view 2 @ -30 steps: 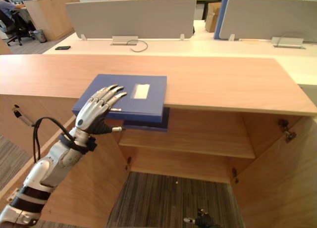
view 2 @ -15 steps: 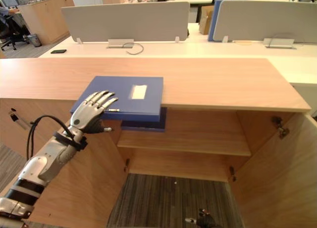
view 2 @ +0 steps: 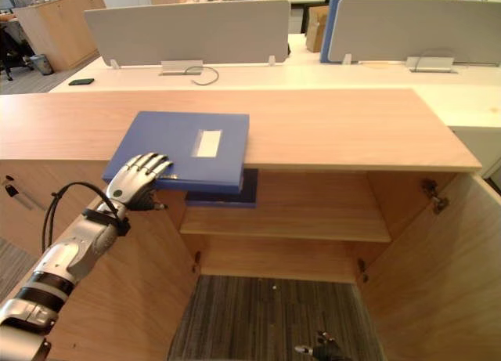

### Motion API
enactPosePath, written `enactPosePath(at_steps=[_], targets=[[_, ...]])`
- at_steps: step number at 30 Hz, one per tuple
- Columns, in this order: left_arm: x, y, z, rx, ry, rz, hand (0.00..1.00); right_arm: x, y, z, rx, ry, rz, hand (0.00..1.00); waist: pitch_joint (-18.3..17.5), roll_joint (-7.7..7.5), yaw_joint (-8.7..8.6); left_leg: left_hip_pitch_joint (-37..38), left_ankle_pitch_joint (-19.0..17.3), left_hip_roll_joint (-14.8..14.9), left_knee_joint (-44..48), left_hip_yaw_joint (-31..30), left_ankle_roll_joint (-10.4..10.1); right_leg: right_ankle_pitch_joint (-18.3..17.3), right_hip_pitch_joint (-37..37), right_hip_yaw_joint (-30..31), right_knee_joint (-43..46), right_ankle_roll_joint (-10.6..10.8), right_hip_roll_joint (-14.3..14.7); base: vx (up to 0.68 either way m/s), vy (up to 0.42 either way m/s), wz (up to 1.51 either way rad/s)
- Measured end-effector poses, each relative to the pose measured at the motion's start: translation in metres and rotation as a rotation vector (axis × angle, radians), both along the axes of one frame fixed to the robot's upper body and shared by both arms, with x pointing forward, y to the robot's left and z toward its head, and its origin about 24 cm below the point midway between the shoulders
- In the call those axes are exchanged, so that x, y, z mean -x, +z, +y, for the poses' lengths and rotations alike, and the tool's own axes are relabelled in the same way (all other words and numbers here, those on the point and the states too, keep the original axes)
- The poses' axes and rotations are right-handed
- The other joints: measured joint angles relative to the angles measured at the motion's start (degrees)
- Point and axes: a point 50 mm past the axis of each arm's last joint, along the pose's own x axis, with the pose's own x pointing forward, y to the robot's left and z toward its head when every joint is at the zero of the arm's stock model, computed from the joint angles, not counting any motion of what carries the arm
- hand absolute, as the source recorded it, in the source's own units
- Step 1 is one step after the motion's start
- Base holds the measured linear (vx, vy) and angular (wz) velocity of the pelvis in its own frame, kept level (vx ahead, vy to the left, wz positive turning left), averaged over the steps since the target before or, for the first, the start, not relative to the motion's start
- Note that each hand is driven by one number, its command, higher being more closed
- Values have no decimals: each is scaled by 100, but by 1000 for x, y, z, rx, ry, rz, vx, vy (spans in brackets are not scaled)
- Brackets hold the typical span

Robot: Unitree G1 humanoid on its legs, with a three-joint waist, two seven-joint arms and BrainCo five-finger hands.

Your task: Walk over to the cabinet, pick up the folder, carry it to the office cabinet, place the folder inside the office cabinet, then close the office cabinet door

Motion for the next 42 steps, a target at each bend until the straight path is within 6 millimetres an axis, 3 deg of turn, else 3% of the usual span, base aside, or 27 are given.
enactPosePath(at_steps=[38,39,42], targets=[[-32,15,10,-104,110,-59,0,6,0,-3,15,33,19,0,38,-11,-287,-3,19,9,-36,126,-3,38,-82,98,-29,9,16,0,0,-1],[-33,16,10,-104,117,-60,100,7,0,-3,15,32,19,0,39,-11,-298,-2,19,9,-46,141,-3,39,-93,117,-28,10,18,0,0,-6],[-37,23,9,-102,118,-85,100,7,-1,-3,15,32,21,0,44,-9,-308,0,19,8,-58,165,-3,42,-108,142,-17,12,19,0,5,-5]])
